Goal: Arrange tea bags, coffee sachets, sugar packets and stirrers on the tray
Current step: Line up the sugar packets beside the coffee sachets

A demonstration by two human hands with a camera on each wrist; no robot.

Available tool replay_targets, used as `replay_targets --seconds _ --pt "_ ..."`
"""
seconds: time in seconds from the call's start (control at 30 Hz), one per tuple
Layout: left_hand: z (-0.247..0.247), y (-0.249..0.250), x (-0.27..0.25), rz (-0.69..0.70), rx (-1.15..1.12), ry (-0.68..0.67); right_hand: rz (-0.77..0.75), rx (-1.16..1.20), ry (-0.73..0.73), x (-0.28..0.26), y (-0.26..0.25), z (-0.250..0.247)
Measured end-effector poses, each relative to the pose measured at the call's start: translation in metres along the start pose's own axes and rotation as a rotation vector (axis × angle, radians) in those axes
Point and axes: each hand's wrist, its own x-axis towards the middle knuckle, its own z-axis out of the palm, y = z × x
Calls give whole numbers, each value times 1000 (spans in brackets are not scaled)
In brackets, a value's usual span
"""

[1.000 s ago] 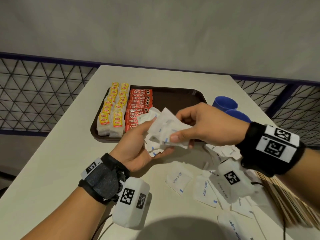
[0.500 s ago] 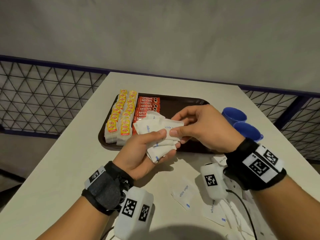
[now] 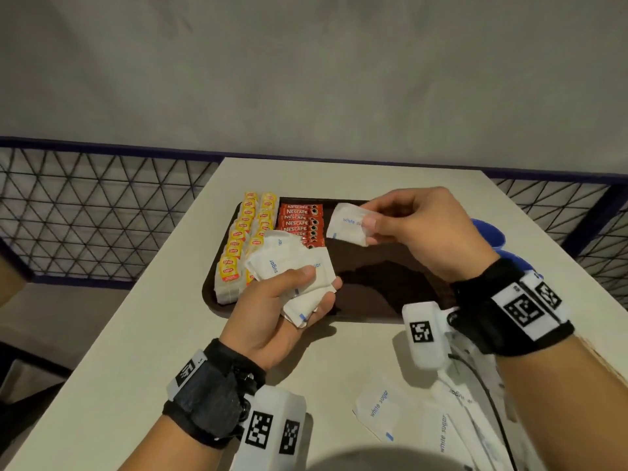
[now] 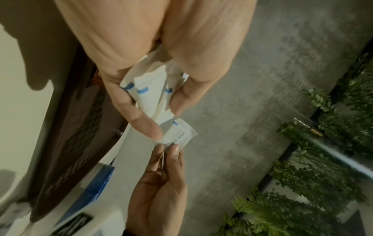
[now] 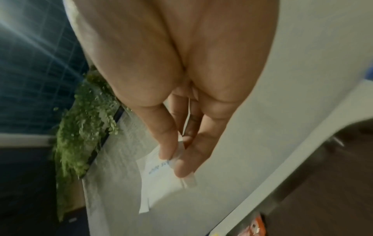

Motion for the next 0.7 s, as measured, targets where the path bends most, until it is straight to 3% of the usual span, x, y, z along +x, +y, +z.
replay_targets --seconds 0.17,0.4,0.7 --pt "3 5 -2 13 -11 21 41 -216 46 80 -2 -14" --pt "3 2 -3 10 11 27 92 -655 -52 178 52 -7" --pt "0 5 0 -10 -34 16 160 -713 -146 231 83 12"
